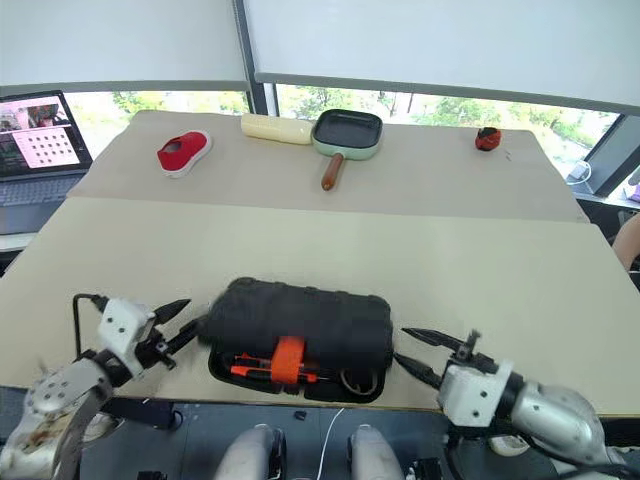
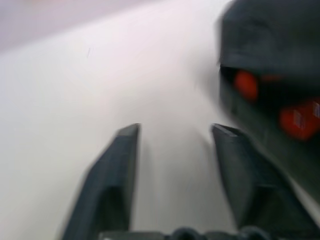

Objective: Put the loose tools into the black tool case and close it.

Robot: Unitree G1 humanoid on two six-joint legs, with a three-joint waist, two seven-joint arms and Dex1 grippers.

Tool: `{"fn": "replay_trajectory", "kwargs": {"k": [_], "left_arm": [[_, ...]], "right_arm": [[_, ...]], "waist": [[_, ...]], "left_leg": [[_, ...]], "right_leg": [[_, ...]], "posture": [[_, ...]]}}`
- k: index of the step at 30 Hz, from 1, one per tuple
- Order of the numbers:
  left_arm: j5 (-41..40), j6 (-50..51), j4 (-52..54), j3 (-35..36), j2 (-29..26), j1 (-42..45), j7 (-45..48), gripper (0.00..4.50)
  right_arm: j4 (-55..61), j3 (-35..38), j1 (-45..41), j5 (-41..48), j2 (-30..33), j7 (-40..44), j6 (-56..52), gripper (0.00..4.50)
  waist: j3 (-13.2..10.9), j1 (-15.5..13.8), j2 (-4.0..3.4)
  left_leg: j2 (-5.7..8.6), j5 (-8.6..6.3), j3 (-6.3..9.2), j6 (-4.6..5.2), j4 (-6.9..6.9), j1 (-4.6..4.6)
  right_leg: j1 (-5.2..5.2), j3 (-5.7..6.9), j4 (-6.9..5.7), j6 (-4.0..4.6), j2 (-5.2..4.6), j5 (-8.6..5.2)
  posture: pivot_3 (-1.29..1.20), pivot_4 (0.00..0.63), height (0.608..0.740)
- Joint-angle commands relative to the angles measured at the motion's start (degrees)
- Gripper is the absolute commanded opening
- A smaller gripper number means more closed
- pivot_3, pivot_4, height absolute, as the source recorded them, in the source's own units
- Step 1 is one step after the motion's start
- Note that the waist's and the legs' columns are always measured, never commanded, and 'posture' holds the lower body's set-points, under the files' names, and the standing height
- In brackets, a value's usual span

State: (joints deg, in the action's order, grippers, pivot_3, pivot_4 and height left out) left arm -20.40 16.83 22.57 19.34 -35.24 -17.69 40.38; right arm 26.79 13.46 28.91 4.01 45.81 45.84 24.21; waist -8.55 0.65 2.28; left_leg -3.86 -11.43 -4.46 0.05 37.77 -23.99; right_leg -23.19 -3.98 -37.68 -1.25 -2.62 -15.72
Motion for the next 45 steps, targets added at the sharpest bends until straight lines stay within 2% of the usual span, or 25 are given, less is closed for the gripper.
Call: {"fn": "replay_trajectory", "kwargs": {"k": [1, 2, 3, 6, 7, 10, 12, 14, 16, 18, 19, 20, 24, 28, 31, 35, 39, 42, 45], "left_arm": [[-4.68, 3.64, -0.46, 4.74, -6.45, 1.30, 6.27, 4.12], [-4.35, 3.60, -2.46, 4.14, -8.13, 2.84, 7.49, 4.12], [-3.99, 3.36, -4.56, 3.26, -9.37, 4.87, 8.42, 4.17], [-1.35, 1.24, -12.85, -2.19, -11.79, 14.81, 11.47, 4.18], [-0.78, 0.51, -14.77, -3.53, -12.13, 17.16, 12.48, 4.18], [3.84, -4.76, -24.78, -12.12, -11.02, 30.08, 17.17, 3.43], [6.31, -7.36, -29.86, -16.94, -9.06, 36.87, 19.20, 2.62], [8.10, -9.37, -33.35, -20.04, -7.06, 41.74, 20.17, 1.96], [9.49, -10.81, -36.09, -22.98, -4.39, 46.39, 20.89, 1.20], [10.35, -11.70, -38.13, -24.95, -2.26, 49.55, 21.84, 0.42], [10.87, -12.17, -38.87, -26.32, -1.24, 50.88, 22.98, 0.13], [11.27, -12.31, -39.13, -27.69, -0.55, 51.71, 24.13, 0.02], [11.79, -11.94, -36.40, -31.78, -0.94, 51.42, 30.40, 0.02], [10.28, -10.83, -30.07, -33.47, -5.12, 47.22, 37.84, 0.02], [9.56, -10.11, -26.19, -32.61, -7.00, 44.67, 38.50, 0.02], [7.02, -4.62, -22.95, -29.26, -6.99, 45.71, 35.96, 0.02], [-0.08, 7.18, -18.22, -27.05, -6.03, 51.49, 35.55, 0.02], [-0.50, 8.72, -15.38, -30.29, -4.75, 54.03, 36.80, 0.02], [4.34, 3.08, -16.37, -35.99, -4.27, 53.64, 39.06, 0.02]], "right_arm": [[6.13, 4.50, 7.91, 8.40, 4.92, 8.12, -5.29, 3.18], [7.15, 4.45, 9.91, 9.72, 6.19, 9.95, -6.44, 3.18], [7.99, 4.24, 11.16, 10.80, 7.16, 11.23, -7.65, 2.98], [9.50, 1.72, 12.14, 11.84, 9.22, 14.40, -10.27, 2.15], [9.82, 1.08, 11.91, 11.71, 9.50, 14.95, -10.83, 1.74], [9.80, -5.30, 6.60, 9.75, 9.43, 15.06, -13.85, 0.69], [9.31, -9.26, 2.64, 8.62, 8.49, 14.74, -15.34, 0.00], [9.06, -12.00, 0.03, 7.55, 8.21, 14.95, -16.47, 0.00], [8.51, -14.83, -3.21, 6.71, 7.34, 14.88, -17.50, 0.00], [8.25, -16.87, -6.32, 6.53, 6.32, 14.26, -19.17, 0.00], [8.21, -17.82, -8.50, 6.32, 5.56, 13.74, -20.40, 0.00], [8.27, -18.35, -10.41, 6.35, 4.82, 13.06, -21.88, 0.00], [4.92, -16.73, -18.71, 6.67, 0.79, 7.71, -27.76, 0.00], [-5.10, -13.98, -27.34, 3.46, -2.97, 0.93, -31.41, 0.00], [-10.16, -12.14, -31.59, 3.73, -4.40, -1.52, -34.54, 0.00], [-8.50, -10.17, -30.42, 7.37, -2.93, 1.25, -37.71, 0.00], [-1.50, -8.37, -24.97, 12.90, 2.25, 8.13, -42.82, 0.00], [2.30, -8.92, -21.28, 13.81, 5.89, 11.77, -43.51, 0.00], [4.98, -10.31, -20.07, 14.48, 6.49, 11.89, -45.14, 0.00]], "waist": [[-0.01, -0.37, 0.03], [0.00, -0.57, 0.05], [0.01, -0.82, 0.05], [0.01, -1.11, 0.06], [0.02, -1.17, 0.12], [0.03, -1.27, 0.33], [0.06, -1.41, 0.40], [0.07, -1.28, 0.39], [0.05, -1.22, 0.44], [0.05, -1.09, 0.45], [0.05, -0.99, 0.44], [0.05, -0.89, 0.45], [0.03, -0.19, 0.46], [0.03, 0.30, 0.44], [0.06, 0.15, 0.27], [0.04, -1.21, 0.23], [-0.01, -1.60, 0.21], [0.00, -1.30, 0.20], [0.03, -0.77, 0.16]], "left_leg": [[-0.02, -0.01, -0.01, -0.01, 0.00, 0.10], [-0.03, -0.13, -0.01, -0.22, 0.00, 0.25], [-0.04, -0.28, -0.02, -0.46, -0.02, 0.42], [-0.02, -0.29, -0.08, -0.48, -0.03, 0.52], [0.03, -0.29, -0.13, -0.48, -0.03, 0.52], [0.06, -0.29, -0.29, -0.46, -0.03, 0.48], [0.17, -0.23, -0.35, -0.37, -0.01, 0.26], [0.21, -0.03, -0.37, -0.03, 0.04, 0.11], [0.22, -0.08, -0.38, 0.00, 0.04, 0.07], [0.12, -0.09, -0.28, -0.01, 0.06, -0.19], [0.10, -0.09, -0.26, -0.01, 0.08, -0.22], [0.09, -0.09, -0.26, -0.02, 0.08, -0.23], [0.03, -0.09, -0.22, -0.02, 0.08, -0.19], [0.04, -0.08, -0.24, -0.04, 0.09, -0.17], [0.05, -0.08, -0.26, -0.04, 0.08, -0.17], [0.06, -0.11, -0.21, 0.01, 0.07, -0.24], [0.10, -0.11, -0.17, 0.01, 0.11, -0.39], [0.11, -0.11, -0.15, 0.01, 0.16, -0.32], [0.12, -0.12, -0.14, 0.02, 0.15, -0.22]], "right_leg": [[0.05, 0.01, -0.01, 0.04, -0.04, -0.04], [0.03, 0.05, 0.05, 0.04, -0.05, -0.08], [0.09, 0.05, 0.11, 0.05, -0.08, -0.17], [0.12, 0.04, 0.10, 0.09, -0.19, -0.24], [0.11, 0.05, 0.09, 0.09, -0.23, -0.24], [0.08, 0.06, 0.10, 0.08, -0.28, -0.23], [0.12, 0.08, 0.09, 0.06, -0.25, -0.13], [0.07, 0.07, 0.10, 0.15, -0.24, 0.18], [0.06, 0.04, 0.10, -0.33, -0.19, 0.38], [-0.05, 0.00, 0.18, -0.34, 0.04, 0.41], [-0.09, 0.00, 0.17, -0.34, 0.08, 0.42], [-0.11, -0.03, 0.16, -0.34, 0.08, 0.42], [-0.09, -0.02, 0.08, -0.31, 0.19, 0.43], [-0.09, -0.05, 0.06, -0.29, 0.17, 0.44], [-0.10, -0.06, 0.06, -0.30, 0.13, 0.44], [-0.12, 0.03, 0.05, -0.30, 0.12, 0.41], [-0.17, 0.03, 0.05, -0.34, 0.10, 0.40], [-0.09, 0.01, 0.09, -0.41, 0.10, 0.42], [-0.02, -0.01, 0.09, -0.43, 0.13, 0.41]], "posture": [[0.00, 0.150, 0.740], [0.00, 0.150, 0.740], [0.00, 0.150, 0.740], [0.00, 0.150, 0.740], [0.00, 0.150, 0.740], [0.00, 0.150, 0.740], [0.00, 0.150, 0.740], [0.00, 0.150, 0.740], [0.00, 0.150, 0.740], [0.00, 0.150, 0.740], [0.00, 0.150, 0.740], [0.00, 0.150, 0.740], [0.00, 0.150, 0.740], [0.00, 0.150, 0.740], [0.00, 0.150, 0.740], [0.00, 0.150, 0.740], [0.00, 0.150, 0.740], [0.00, 0.150, 0.740], [0.00, 0.150, 0.740]]}}
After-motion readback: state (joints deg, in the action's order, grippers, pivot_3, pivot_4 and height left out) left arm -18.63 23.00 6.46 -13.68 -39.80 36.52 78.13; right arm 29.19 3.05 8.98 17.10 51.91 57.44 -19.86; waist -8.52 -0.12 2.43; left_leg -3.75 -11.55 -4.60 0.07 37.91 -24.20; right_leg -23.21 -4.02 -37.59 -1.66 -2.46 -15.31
